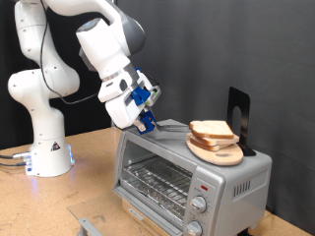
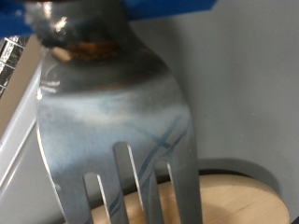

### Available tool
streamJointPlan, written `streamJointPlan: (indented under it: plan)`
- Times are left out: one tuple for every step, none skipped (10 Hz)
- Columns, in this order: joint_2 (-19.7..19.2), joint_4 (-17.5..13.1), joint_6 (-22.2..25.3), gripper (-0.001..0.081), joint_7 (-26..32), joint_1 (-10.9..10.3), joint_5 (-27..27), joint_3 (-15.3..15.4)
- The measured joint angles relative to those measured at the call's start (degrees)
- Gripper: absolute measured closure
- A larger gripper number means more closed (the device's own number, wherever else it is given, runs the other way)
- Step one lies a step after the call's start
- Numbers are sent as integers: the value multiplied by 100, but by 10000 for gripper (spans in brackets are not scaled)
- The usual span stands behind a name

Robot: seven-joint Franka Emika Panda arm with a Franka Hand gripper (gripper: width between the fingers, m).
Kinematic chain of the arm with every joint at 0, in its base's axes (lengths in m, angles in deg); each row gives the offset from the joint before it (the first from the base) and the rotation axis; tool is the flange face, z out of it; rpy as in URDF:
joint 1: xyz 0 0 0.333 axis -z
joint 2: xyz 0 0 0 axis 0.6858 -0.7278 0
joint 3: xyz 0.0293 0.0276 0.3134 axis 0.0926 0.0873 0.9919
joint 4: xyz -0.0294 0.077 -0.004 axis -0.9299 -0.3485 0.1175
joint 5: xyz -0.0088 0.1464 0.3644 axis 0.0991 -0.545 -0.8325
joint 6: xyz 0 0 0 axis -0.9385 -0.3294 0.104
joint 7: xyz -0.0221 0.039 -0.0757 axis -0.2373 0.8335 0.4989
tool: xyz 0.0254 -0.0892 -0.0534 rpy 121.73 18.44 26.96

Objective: Make a piece of toast with the oven

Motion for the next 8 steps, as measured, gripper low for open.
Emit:
streamJointPlan:
  plan:
    - [23, 0, -9, 340, 20, 0, -37, 0]
    - [47, -1, -28, 340, 44, 0, -76, 0]
    - [69, -2, -46, 340, 63, 0, -99, 0]
    - [88, -3, -55, 340, 66, 0, -103, 0]
    - [104, -4, -56, 340, 66, 0, -103, 0]
    - [115, -4, -57, 340, 66, 0, -103, 0]
    - [125, -5, -57, 340, 66, 0, -103, 0]
    - [132, -7, -70, 341, 65, 0, -103, 0]
